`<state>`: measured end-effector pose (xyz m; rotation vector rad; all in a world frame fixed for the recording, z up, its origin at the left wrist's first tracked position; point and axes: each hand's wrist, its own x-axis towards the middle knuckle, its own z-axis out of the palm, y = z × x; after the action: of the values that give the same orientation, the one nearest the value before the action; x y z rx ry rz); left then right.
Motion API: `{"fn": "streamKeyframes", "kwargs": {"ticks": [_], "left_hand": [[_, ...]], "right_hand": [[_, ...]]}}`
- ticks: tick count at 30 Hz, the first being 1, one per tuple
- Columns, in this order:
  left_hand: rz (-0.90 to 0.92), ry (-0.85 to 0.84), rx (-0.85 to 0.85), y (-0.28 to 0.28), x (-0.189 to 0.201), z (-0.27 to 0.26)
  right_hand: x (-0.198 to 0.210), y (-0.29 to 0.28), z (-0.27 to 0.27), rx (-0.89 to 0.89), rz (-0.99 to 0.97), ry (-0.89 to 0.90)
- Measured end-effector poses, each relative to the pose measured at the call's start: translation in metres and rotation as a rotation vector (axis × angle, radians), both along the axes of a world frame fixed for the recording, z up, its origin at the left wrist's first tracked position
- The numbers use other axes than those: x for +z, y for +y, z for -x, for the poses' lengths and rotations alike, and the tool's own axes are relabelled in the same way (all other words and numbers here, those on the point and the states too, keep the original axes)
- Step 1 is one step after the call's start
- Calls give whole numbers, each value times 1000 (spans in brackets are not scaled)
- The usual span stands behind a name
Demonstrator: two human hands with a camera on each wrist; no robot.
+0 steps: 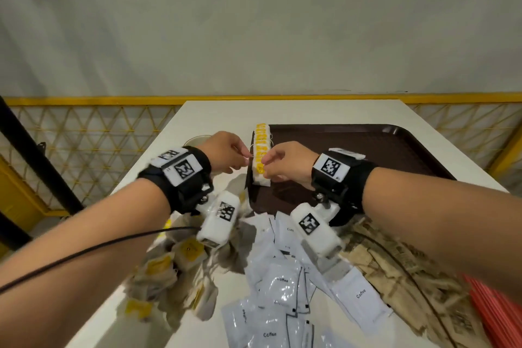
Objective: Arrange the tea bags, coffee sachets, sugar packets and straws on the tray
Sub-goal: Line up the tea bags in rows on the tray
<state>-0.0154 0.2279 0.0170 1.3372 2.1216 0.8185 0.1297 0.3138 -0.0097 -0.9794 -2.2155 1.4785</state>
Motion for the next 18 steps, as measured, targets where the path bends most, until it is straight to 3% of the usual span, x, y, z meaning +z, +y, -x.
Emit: {"fn": "streamKeyframes", "kwargs": {"ticks": [3,5,9,14,18], "left_hand": [[160,16,-151,-46,15,3],[275,151,-253,-74,20,2],[379,468,-349,-111,21,-2],[467,554,-304,-119,6,8],[405,554,-275,-113,-6,11]], "right_hand": [[11,-29,-12,329,-139,-194],[12,-48,-12,485,-344,-340],[6,-76,5,518,-660,-444],[8,-87,23,557,-547,-539],[6,-90,39,633,-557,-623]]}}
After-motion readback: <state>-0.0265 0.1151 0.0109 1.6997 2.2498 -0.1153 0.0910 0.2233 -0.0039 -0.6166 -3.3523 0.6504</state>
